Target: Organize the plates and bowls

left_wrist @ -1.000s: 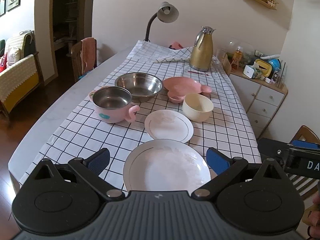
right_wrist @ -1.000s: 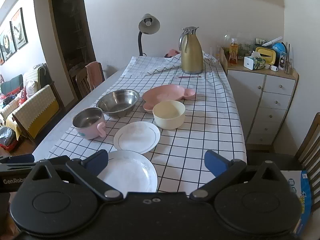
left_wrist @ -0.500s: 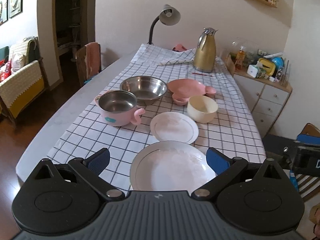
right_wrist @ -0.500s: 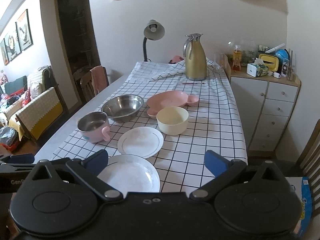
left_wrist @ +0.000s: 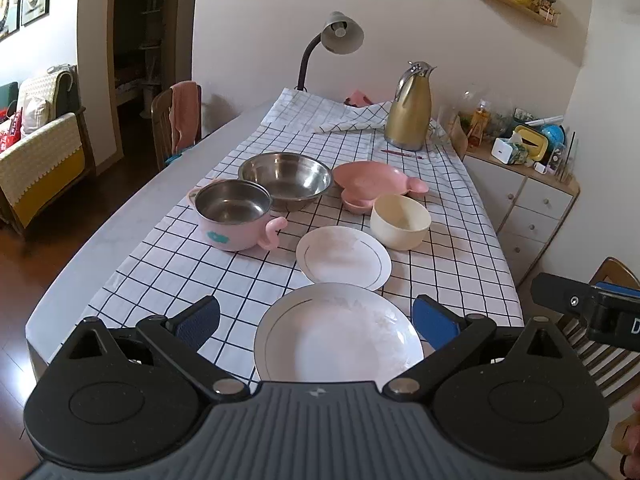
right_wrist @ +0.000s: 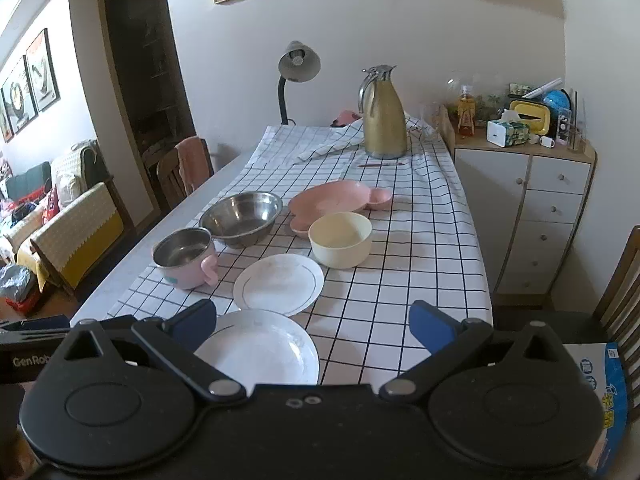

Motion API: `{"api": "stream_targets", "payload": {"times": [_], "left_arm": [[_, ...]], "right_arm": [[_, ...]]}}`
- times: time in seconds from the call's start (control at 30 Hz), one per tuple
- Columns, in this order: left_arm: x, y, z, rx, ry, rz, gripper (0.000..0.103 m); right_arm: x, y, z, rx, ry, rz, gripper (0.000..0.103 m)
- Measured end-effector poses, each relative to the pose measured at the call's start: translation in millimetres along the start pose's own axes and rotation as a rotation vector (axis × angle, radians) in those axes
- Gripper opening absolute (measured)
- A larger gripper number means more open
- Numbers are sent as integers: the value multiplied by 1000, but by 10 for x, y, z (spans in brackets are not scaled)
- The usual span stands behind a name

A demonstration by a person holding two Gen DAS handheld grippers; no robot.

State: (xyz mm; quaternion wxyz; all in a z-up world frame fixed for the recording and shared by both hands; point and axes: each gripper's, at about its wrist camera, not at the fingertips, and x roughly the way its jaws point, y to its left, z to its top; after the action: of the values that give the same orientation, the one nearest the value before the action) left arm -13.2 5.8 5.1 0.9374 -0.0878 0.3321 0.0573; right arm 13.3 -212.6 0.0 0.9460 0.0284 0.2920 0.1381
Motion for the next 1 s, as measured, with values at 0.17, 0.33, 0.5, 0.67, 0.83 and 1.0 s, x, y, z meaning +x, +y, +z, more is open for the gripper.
{"api": "stream_targets", "payload": {"times": [0.17,0.33,0.5,0.67,0.83,1.0], "left_arm": [[-7,0,8,0,5,-5,103],[-8,16,-3,-1,13,-5,103],[-25,10,-33,-4,18,3,103],[-28,-8,-48,-3,30,10,103],[-28,-21,-50,1,35,11,103],[-14,-23,-60,-2,43,13,103]], "right_arm": [[-9,-8,-1,5,0,-12,103],[-5,31,-15,-17,13,-11,103],[-23,36,-17,-21,9,1,103],[-20,81,-29,-43,18,15,103],[4,90,-32,-46,34,21,103],[46,94,-19,-54,54,28,103]]}}
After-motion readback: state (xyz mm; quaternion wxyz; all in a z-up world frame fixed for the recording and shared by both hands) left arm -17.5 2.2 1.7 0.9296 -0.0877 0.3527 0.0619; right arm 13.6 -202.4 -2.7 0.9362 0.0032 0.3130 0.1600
